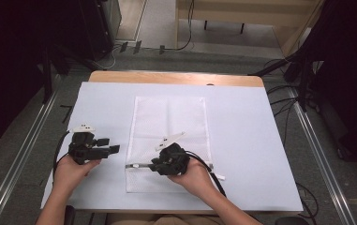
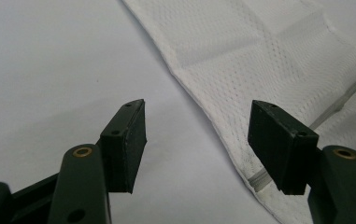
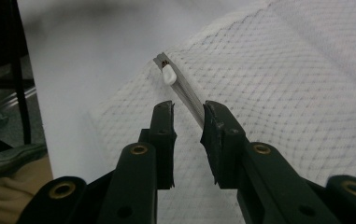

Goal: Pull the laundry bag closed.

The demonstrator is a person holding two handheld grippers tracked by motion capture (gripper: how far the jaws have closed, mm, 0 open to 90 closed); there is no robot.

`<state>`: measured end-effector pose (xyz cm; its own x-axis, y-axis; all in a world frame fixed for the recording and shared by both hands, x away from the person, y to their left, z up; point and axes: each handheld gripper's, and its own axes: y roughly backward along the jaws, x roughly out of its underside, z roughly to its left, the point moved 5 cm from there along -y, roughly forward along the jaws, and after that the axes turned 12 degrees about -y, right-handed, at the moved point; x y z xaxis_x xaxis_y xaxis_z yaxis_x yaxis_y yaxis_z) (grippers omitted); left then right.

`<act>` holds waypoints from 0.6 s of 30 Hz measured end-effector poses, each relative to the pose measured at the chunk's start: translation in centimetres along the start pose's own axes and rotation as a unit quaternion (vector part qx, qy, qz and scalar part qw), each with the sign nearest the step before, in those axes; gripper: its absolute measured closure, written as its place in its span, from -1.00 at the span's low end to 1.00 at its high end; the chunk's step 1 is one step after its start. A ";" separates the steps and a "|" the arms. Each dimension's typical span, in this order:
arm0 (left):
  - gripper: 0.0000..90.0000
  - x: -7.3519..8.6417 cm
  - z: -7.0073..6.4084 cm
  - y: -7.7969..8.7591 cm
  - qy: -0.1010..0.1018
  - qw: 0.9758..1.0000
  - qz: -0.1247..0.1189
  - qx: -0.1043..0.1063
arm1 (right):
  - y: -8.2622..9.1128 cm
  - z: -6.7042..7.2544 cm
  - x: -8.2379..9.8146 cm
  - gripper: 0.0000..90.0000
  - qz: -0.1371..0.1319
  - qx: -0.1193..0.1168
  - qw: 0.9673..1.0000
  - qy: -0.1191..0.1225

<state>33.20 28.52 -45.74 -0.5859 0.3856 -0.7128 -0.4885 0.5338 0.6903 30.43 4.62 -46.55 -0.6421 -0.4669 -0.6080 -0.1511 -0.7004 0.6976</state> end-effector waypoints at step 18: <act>-0.16 -0.5 0.0 -0.4 -0.005 1.000 0.000 0.004 | -3.1 1.0 -0.5 0.66 0.015 -0.019 1.000 -0.001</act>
<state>33.71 28.14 -45.74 -0.5789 0.3931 -0.7144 -0.4833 0.5402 0.6889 30.51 7.54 -48.01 -0.6472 -0.4868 -0.5867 -0.1027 -0.7069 0.6998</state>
